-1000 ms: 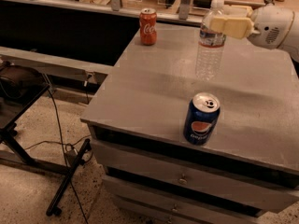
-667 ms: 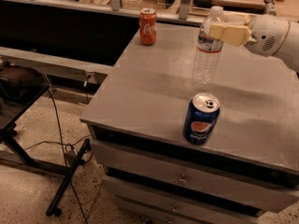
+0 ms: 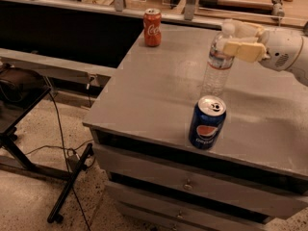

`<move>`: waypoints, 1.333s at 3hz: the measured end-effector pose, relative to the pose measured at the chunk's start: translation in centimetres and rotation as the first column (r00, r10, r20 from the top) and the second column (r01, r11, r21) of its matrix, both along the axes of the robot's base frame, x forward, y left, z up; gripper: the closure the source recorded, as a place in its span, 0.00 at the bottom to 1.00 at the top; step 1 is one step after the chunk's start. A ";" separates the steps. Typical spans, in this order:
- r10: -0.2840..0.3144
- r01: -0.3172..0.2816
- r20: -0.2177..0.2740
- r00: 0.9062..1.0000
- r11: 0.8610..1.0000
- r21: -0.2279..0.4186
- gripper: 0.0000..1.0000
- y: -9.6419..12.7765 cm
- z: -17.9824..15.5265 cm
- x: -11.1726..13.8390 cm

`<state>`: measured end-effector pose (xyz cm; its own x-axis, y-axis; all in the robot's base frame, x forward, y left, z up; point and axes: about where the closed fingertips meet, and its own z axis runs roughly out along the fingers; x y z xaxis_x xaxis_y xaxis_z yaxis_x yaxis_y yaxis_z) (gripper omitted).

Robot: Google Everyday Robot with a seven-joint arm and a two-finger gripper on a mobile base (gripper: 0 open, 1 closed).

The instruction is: Place water bottle upright

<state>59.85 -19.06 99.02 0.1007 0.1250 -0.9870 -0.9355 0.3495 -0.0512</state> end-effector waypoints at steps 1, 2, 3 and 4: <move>-0.006 0.006 0.025 1.000 1.000 0.003 0.00 -1.2 -1.2 -0.8; -0.016 0.016 0.042 0.999 1.000 -0.006 0.00 -2.0 -1.4 -0.8; -0.022 0.025 0.058 0.998 0.998 -0.050 0.00 -2.4 -0.8 -0.4; -0.047 0.054 0.072 0.996 0.994 -0.100 0.00 -3.2 0.1 0.0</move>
Offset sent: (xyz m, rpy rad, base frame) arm -0.0054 -0.0389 -0.0150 -0.0206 -0.0634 -0.0446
